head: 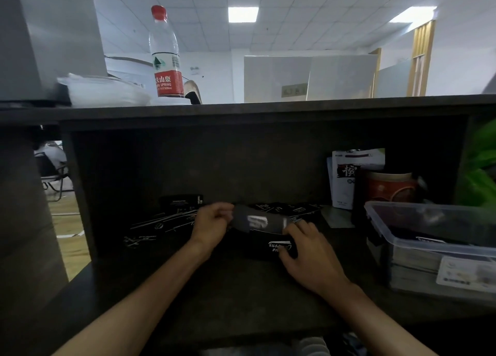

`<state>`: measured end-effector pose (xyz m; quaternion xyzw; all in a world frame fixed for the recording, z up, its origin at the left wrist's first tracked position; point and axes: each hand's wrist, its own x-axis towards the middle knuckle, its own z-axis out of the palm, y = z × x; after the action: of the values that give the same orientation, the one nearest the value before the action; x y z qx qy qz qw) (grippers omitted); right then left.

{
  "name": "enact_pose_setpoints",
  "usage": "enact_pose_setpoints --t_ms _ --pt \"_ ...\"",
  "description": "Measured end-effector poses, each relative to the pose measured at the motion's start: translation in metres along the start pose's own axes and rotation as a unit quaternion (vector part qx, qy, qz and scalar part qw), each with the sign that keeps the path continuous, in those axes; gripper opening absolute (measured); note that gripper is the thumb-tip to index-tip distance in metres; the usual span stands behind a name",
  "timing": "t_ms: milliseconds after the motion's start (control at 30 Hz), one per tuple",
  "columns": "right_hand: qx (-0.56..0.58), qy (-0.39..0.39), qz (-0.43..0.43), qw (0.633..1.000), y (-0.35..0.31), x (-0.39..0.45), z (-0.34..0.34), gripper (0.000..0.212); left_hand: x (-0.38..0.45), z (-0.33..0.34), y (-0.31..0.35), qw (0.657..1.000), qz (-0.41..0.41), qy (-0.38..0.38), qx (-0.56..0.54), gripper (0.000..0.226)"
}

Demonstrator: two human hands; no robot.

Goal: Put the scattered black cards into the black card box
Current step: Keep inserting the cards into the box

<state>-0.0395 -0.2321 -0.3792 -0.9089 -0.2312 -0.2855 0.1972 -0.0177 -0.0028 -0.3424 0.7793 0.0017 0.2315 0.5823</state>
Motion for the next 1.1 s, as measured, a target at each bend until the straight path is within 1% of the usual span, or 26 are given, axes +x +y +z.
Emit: enact_pose_setpoints --t_ms 33,100,200,267,300,333,400,467,533,600,667,767,933,1000,1100 --pt "-0.001 0.0 0.002 1.0 0.0 0.0 0.0 0.033 -0.007 0.0 -0.001 0.999 -0.019 -0.044 -0.026 0.03" --pt "0.002 -0.002 0.007 1.0 0.001 0.0 0.001 0.034 -0.016 -0.001 -0.002 0.992 -0.04 -0.111 -0.038 0.029" --pt "0.009 -0.009 0.012 1.0 0.0 0.0 0.002 0.029 -0.02 0.002 -0.003 0.981 -0.051 -0.187 -0.026 0.024" --pt "0.019 -0.01 0.017 1.0 -0.001 0.0 -0.001 0.029 -0.017 0.005 -0.003 0.968 -0.051 -0.247 0.001 0.026" --pt "0.024 -0.011 0.017 0.999 -0.002 -0.001 -0.002 0.032 -0.014 0.006 -0.003 0.963 -0.048 -0.265 0.015 0.028" --pt "0.03 -0.011 0.017 0.999 -0.002 -0.001 -0.003 0.034 -0.008 0.007 -0.002 0.963 -0.044 -0.266 0.024 0.028" --pt "0.036 -0.012 0.019 0.999 -0.003 -0.002 -0.004 0.039 0.009 0.01 0.002 0.973 -0.042 -0.225 0.034 0.024" --pt "0.013 -0.011 0.008 1.0 -0.003 -0.002 -0.004 0.031 0.032 0.018 0.005 0.979 -0.053 -0.197 0.029 0.02" --pt "-0.014 -0.009 0.017 1.0 -0.003 -0.001 -0.004 0.027 0.051 0.033 0.008 0.976 -0.062 -0.205 0.028 0.018" --pt "-0.034 0.01 0.055 0.998 -0.002 0.0 -0.004 0.027 0.069 0.056 0.005 0.972 -0.03 -0.218 0.088 0.018" --pt "-0.061 0.025 0.117 0.991 0.002 0.001 -0.004 0.032 0.083 0.082 0.0 0.959 0.019 -0.232 0.16 0.023" --pt "-0.096 0.029 0.185 0.978 0.006 0.002 -0.003 0.035 0.098 0.116 -0.008 0.945 0.03 -0.254 0.206 0.035" --pt "-0.12 0.019 0.206 0.971 0.008 0.002 -0.002 0.036 0.117 0.142 -0.019 0.915 0.028 -0.245 0.32 0.062" --pt "-0.119 0.018 0.205 0.971 0.008 0.003 -0.001 0.034 0.12 0.147 -0.023 0.919 0.013 -0.232 0.319 0.065" --pt "-0.116 0.017 0.204 0.972 0.007 0.002 -0.002 0.033 0.121 0.15 -0.023 0.938 -0.013 -0.213 0.275 0.067"
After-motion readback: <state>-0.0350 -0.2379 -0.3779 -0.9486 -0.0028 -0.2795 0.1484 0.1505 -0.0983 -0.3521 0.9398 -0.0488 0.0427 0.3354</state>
